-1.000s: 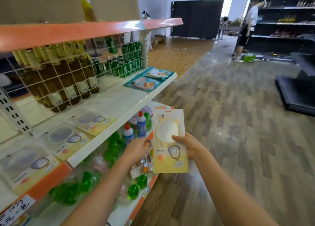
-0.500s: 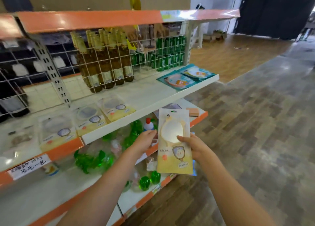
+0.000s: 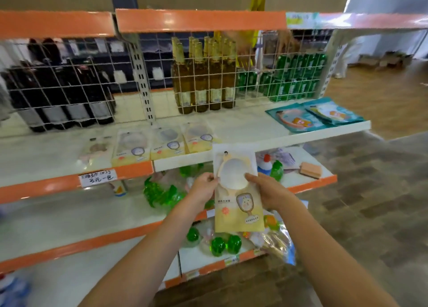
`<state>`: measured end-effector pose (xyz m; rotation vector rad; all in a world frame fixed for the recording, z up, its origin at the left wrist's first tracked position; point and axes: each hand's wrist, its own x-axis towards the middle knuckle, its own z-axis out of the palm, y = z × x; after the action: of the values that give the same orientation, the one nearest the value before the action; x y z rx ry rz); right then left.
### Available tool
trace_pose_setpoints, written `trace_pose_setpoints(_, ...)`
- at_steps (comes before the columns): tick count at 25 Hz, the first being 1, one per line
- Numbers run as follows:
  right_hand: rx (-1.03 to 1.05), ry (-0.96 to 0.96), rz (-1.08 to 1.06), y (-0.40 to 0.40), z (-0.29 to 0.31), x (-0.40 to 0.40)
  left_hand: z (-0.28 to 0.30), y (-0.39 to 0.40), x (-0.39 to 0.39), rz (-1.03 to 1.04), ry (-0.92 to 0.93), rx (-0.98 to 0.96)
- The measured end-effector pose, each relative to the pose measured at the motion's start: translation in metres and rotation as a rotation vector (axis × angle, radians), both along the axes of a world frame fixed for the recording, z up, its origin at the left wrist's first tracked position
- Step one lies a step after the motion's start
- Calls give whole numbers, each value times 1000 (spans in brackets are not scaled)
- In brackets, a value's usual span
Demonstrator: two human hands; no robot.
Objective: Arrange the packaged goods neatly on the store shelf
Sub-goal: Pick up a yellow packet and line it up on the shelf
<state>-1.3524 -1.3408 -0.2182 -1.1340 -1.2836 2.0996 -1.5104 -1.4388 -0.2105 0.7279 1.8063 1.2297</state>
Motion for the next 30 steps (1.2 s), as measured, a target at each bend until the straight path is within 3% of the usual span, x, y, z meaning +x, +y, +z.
trace_pose_setpoints(5,293,-176,6,9,9,-28,5,-26,-34,129,75,-3)
trace_pose_setpoints(9,858,-610,252,12,12,-49,-1,-42,-56,232,72,-19)
trace_pose_setpoints(13,1160,-739,372,13,16,-64,-1,-46,-65,290,-14,-14)
trace_pose_setpoints(25,1270,-732,391,32,33,-117,36,-16,-147,382,46,-2)
trace_pose_setpoints(30,1288,-722,337,48,37,-140,52,19,-183,430,-48,50)
